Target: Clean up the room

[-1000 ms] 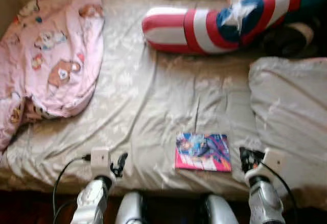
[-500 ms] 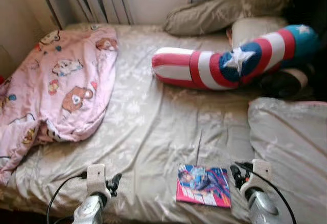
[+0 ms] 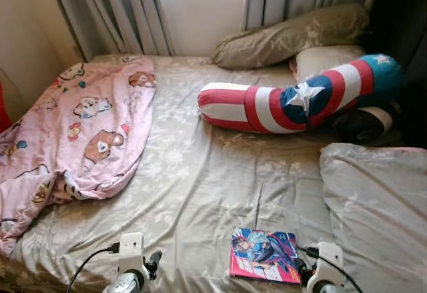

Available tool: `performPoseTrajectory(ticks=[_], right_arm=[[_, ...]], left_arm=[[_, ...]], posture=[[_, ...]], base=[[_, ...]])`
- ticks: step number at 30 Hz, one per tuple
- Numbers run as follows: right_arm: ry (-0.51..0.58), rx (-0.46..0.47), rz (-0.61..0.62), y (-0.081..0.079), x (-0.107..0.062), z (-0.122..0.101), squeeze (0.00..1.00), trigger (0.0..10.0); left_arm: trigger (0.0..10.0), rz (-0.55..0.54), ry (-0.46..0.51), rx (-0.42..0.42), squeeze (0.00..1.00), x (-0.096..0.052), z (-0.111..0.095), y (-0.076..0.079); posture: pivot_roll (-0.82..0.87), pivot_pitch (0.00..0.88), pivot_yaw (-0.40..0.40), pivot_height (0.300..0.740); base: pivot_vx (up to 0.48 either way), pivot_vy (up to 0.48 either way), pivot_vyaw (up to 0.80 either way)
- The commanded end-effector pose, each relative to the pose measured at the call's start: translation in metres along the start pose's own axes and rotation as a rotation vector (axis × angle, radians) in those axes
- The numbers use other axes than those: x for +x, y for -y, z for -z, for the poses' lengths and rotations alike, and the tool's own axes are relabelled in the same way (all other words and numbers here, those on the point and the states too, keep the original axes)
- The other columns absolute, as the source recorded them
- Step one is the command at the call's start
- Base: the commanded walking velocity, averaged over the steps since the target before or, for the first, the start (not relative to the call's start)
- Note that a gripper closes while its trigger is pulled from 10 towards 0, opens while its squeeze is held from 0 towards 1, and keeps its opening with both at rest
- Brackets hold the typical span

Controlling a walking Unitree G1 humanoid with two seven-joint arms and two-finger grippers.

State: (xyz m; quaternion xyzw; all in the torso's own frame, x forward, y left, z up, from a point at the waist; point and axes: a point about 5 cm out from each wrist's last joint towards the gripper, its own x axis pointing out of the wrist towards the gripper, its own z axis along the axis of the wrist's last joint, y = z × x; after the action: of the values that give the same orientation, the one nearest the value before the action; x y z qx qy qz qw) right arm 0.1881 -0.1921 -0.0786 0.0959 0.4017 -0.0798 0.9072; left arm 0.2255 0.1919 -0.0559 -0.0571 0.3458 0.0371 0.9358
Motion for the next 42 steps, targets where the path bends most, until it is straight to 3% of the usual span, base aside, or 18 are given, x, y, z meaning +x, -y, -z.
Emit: performPoseTrajectory(ticks=[1,9,20,25,42], right_arm=[[-0.018,-0.037,-0.013,-0.003,0.0,0.003,0.0,10.0],[-0.06,-0.031,0.011,0.008,-0.004,0.015,0.0,10.0],[-0.089,-0.037,0.01,0.013,-0.006,0.019,0.0,10.0],[-0.1,-0.013,0.028,0.018,-0.008,0.022,0.0,10.0],[-0.127,0.008,0.027,0.021,-0.012,0.033,0.0,10.0]], left_arm=[[10.0,-0.033,-0.046,0.001,0.0,-0.003,0.01,-0.007],[10.0,-0.093,-0.078,-0.033,0.0,-0.008,0.021,-0.019],[10.0,-0.094,-0.077,-0.028,0.0,-0.007,0.019,-0.016],[10.0,-0.089,-0.086,-0.019,0.0,-0.006,0.019,-0.016],[10.0,-0.089,-0.1,-0.013,0.0,-0.008,0.023,-0.018]], posture=[[-0.01,0.02,0.045,0.74],[-0.01,0.02,0.044,0.74],[0.01,0.076,0.033,0.74],[0.0,0.093,0.036,0.74],[0.02,0.128,0.039,0.74]], base=[[0.0,0.0,0.77],[0.0,0.0,0.79],[0.0,0.0,0.77],[0.0,0.0,0.0],[0.0,0.359,0.0]])
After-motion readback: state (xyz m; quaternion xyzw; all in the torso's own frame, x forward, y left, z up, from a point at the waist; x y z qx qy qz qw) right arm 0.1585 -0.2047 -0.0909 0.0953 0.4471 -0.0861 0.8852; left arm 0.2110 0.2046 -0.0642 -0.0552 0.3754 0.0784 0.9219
